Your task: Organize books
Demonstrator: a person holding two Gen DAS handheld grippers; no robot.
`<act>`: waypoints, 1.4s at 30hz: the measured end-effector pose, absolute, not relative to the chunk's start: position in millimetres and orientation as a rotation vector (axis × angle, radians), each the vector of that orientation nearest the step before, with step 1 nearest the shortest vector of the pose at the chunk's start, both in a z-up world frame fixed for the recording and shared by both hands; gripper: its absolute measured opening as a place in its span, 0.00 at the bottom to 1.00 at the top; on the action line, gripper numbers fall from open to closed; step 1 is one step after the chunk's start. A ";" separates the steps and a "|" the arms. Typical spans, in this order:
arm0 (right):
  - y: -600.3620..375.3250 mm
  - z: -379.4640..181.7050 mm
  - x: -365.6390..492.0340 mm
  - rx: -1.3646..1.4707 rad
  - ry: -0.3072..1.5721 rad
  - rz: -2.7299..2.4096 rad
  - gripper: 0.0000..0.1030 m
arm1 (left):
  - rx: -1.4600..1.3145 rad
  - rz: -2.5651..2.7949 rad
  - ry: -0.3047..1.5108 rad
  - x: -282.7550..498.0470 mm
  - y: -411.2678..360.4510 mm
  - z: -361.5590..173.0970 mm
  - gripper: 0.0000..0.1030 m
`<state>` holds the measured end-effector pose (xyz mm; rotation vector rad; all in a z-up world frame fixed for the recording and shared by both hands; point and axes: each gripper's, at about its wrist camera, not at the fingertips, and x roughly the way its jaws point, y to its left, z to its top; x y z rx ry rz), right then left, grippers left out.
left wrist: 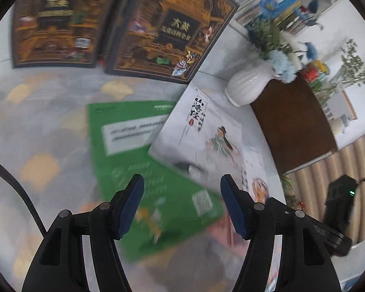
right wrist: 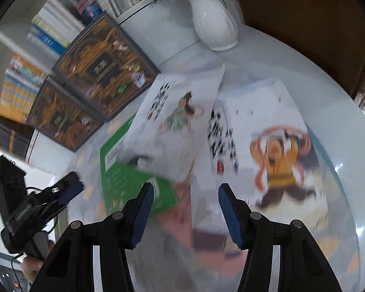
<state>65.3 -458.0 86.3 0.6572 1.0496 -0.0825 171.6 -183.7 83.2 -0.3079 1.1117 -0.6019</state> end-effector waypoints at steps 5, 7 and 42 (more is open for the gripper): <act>-474.2 72.7 97.7 0.642 1.064 -0.073 0.52 | -0.301 -0.576 1.132 211.1 -214.4 64.5 0.61; -474.6 62.1 108.5 0.645 1.072 -0.075 0.52 | -0.281 -0.554 1.138 221.9 -222.7 57.2 0.61; -220.4 28.8 -34.9 0.002 1.351 0.561 0.57 | -0.758 -0.072 1.103 -90.1 7.5 27.3 0.71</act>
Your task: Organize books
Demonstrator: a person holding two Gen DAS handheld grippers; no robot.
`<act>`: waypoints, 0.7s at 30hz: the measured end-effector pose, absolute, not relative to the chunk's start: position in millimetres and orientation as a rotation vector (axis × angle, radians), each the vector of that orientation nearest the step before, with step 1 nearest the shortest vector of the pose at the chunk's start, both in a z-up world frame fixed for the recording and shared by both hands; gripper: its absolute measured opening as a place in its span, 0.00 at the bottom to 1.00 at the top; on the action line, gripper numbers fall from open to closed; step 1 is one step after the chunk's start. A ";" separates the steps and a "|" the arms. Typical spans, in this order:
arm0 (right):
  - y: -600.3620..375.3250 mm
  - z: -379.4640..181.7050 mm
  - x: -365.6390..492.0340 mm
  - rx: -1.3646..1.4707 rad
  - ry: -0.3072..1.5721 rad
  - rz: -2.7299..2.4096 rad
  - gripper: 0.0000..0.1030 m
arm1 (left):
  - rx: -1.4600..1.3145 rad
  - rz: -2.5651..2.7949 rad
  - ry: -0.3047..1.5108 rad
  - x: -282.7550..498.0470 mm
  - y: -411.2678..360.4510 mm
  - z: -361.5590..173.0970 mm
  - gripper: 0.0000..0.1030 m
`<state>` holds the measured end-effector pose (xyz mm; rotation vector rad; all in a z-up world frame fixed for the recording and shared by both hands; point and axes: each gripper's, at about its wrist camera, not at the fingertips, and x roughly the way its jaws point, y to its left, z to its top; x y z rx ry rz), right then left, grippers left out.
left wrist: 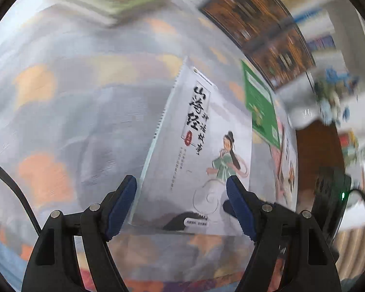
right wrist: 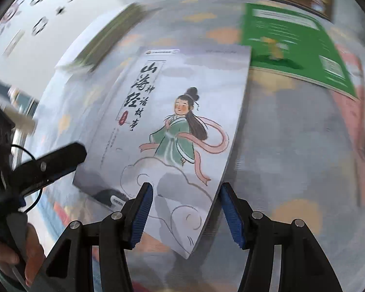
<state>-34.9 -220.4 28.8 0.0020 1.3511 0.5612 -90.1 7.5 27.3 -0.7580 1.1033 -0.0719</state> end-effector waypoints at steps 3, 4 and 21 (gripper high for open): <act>-206.7 28.5 -37.7 -0.048 1.355 0.593 0.60 | -0.798 -0.061 1.072 -104.6 16.5 25.1 0.70; -205.9 28.0 -36.0 -0.054 1.361 0.590 0.60 | -0.802 -0.052 1.054 -109.6 19.1 26.1 0.70; -241.1 33.1 -57.5 0.068 1.365 0.479 0.36 | -0.767 -0.026 1.074 -118.9 16.1 16.1 0.67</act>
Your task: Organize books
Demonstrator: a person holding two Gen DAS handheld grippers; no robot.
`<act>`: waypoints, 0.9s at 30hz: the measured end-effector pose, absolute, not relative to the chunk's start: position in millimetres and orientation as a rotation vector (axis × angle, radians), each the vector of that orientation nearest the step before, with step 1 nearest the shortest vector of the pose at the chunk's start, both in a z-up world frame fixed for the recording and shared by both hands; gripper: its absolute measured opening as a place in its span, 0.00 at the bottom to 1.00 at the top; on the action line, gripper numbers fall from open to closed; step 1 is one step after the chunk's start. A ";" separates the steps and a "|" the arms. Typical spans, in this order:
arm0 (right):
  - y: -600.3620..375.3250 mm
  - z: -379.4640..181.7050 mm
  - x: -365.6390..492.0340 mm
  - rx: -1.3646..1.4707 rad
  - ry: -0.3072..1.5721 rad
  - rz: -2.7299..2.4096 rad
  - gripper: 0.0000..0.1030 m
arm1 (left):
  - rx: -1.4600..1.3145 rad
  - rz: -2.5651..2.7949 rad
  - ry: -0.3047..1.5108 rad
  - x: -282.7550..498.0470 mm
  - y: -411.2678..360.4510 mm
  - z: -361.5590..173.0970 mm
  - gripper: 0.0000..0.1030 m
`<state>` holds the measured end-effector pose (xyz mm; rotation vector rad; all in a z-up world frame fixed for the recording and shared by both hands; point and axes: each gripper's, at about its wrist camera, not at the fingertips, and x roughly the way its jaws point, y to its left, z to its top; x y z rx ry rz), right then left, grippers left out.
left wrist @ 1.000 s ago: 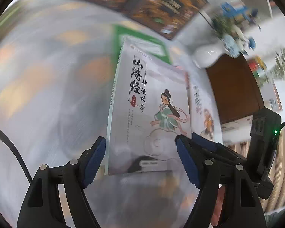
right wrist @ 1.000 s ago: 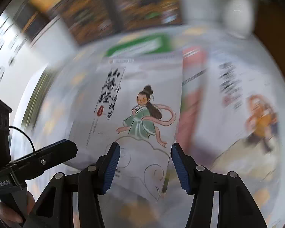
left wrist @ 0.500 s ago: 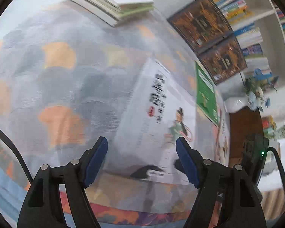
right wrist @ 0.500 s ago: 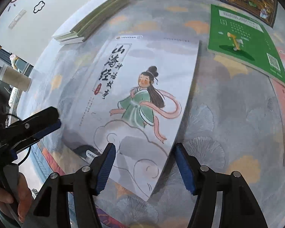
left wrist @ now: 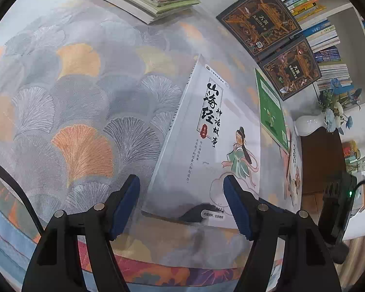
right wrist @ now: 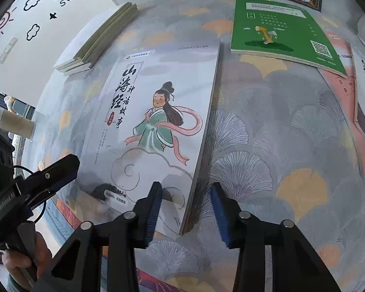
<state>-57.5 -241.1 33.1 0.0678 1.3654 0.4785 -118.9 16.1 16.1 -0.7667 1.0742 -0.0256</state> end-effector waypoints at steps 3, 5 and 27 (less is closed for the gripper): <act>-244.5 32.6 -57.8 0.097 1.369 0.472 0.36 | -0.791 -0.012 1.058 -123.4 19.9 16.2 0.66; -246.3 30.7 -55.8 0.118 1.386 0.469 0.36 | -0.798 -0.010 1.054 -124.7 21.3 16.3 0.66; -228.3 32.1 -54.1 0.088 1.344 0.489 0.36 | -0.820 -0.011 1.060 -111.0 25.4 11.5 0.66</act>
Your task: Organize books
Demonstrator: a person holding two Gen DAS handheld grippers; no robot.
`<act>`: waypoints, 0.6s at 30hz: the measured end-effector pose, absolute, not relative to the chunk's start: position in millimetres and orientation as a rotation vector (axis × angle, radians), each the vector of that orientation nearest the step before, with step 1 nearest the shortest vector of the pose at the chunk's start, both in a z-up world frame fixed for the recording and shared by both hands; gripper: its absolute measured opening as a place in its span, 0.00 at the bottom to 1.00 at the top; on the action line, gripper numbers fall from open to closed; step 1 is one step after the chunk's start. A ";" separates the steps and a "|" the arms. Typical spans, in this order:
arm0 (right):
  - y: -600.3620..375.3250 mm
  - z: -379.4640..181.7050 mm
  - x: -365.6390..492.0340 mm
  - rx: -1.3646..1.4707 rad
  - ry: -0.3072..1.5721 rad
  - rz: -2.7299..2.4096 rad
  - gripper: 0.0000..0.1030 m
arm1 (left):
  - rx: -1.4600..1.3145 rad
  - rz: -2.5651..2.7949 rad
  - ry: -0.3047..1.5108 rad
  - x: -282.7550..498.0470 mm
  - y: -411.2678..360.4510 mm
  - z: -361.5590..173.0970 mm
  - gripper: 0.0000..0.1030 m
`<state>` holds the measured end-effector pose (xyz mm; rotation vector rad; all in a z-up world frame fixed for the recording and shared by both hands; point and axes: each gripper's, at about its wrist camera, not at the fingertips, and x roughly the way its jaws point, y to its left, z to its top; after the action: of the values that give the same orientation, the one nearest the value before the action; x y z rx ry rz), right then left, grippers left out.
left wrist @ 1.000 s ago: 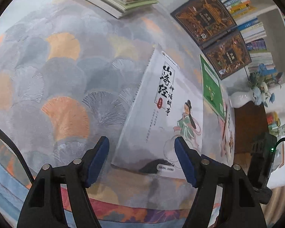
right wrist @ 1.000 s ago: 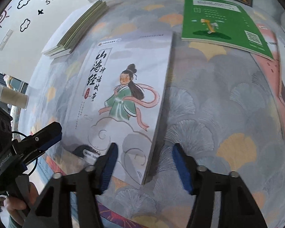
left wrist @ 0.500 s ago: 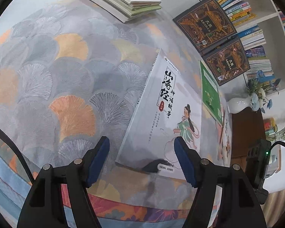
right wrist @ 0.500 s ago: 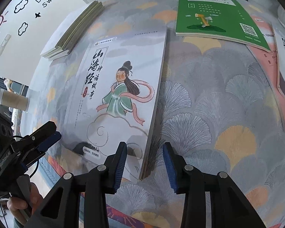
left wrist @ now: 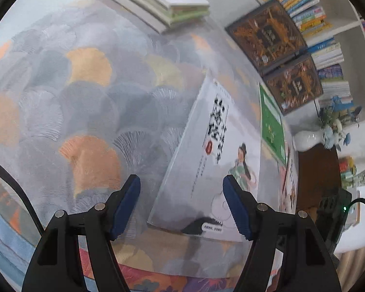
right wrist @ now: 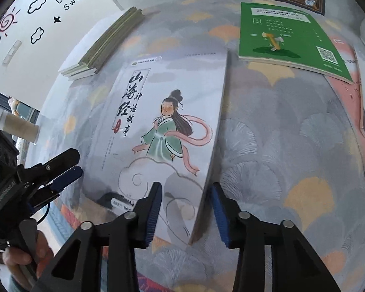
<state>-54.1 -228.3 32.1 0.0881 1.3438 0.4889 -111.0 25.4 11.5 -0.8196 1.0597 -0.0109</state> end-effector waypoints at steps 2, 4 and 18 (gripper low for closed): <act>-225.5 30.9 -56.4 0.078 1.326 0.474 0.36 | -0.755 -0.028 1.086 -106.6 17.7 12.9 0.66; -223.7 30.5 -58.0 0.064 1.316 0.479 0.37 | -0.701 -0.038 1.107 -102.8 11.9 15.1 0.66; -257.4 21.6 -52.9 0.301 1.338 0.528 0.37 | -1.067 -0.316 0.871 -117.2 26.7 36.0 0.67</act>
<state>-52.9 -257.4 21.6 0.3011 1.3382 0.5282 -117.2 26.7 36.0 -1.0673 0.8714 -0.3158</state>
